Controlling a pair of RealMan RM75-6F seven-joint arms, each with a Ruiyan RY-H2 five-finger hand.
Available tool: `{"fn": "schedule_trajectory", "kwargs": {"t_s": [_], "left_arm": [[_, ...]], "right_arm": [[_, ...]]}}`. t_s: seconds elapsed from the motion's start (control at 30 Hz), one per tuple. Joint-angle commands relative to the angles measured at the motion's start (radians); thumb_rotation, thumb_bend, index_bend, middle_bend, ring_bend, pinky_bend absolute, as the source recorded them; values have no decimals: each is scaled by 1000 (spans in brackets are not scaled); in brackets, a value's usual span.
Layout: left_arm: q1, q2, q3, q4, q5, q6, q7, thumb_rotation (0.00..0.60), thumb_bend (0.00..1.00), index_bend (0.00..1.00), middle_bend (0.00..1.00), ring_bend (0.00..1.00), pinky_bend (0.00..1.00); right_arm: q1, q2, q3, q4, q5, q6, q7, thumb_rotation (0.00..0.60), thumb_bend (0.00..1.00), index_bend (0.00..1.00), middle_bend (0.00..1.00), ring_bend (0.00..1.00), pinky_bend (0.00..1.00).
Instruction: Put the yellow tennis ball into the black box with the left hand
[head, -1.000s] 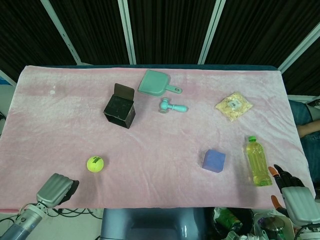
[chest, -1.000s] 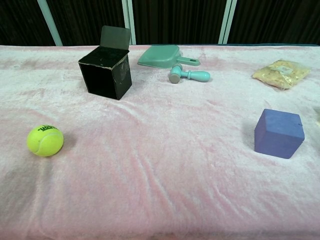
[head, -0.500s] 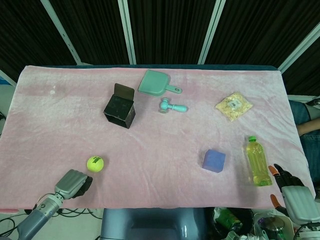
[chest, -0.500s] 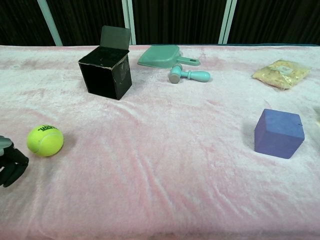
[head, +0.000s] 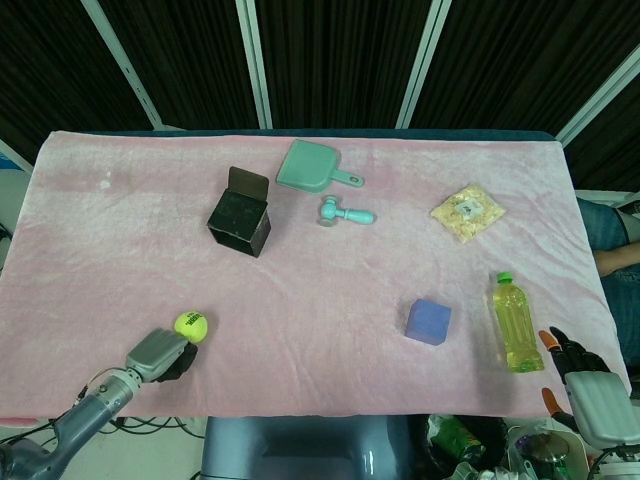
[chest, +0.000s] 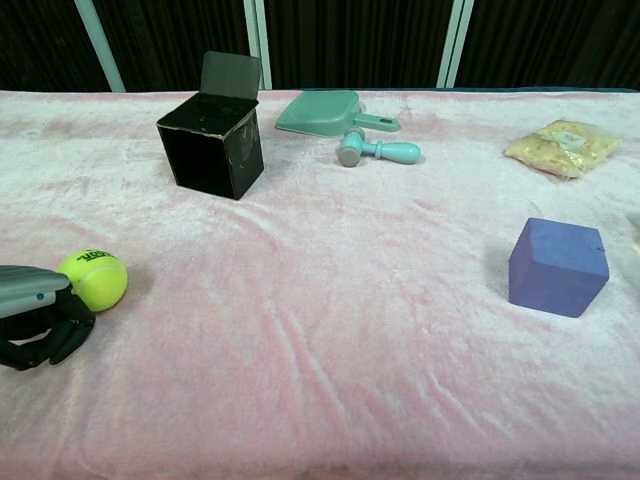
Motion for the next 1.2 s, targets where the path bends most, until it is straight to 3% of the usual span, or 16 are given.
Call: {"fn": "schedule_trajectory", "kwargs": {"t_s": [0.03, 0.63, 0.83, 1.2], "left_arm": [[-28, -12, -13, 27, -7, -28, -27, 600, 772, 755, 856, 897, 1000], [-227, -114, -159, 210, -138, -189, -65, 600, 772, 757, 857, 897, 1000], [-289, -176, -185, 312, -205, -263, -31, 600, 772, 757, 857, 897, 1000], [-359, -287, -213, 457, -249, -293, -18, 600, 772, 758, 858, 897, 1000]], "right_arm": [[0, -1, 0, 0, 2, -1, 0, 600, 349, 0, 58, 156, 245], [0, 0, 4, -4, 13, -5, 3, 600, 349, 0, 58, 156, 245], [0, 1, 6, -7, 19, -6, 5, 600, 349, 0, 58, 156, 245], [-2, -2, 8, -7, 21, -2, 6, 600, 349, 0, 58, 156, 245]]}}
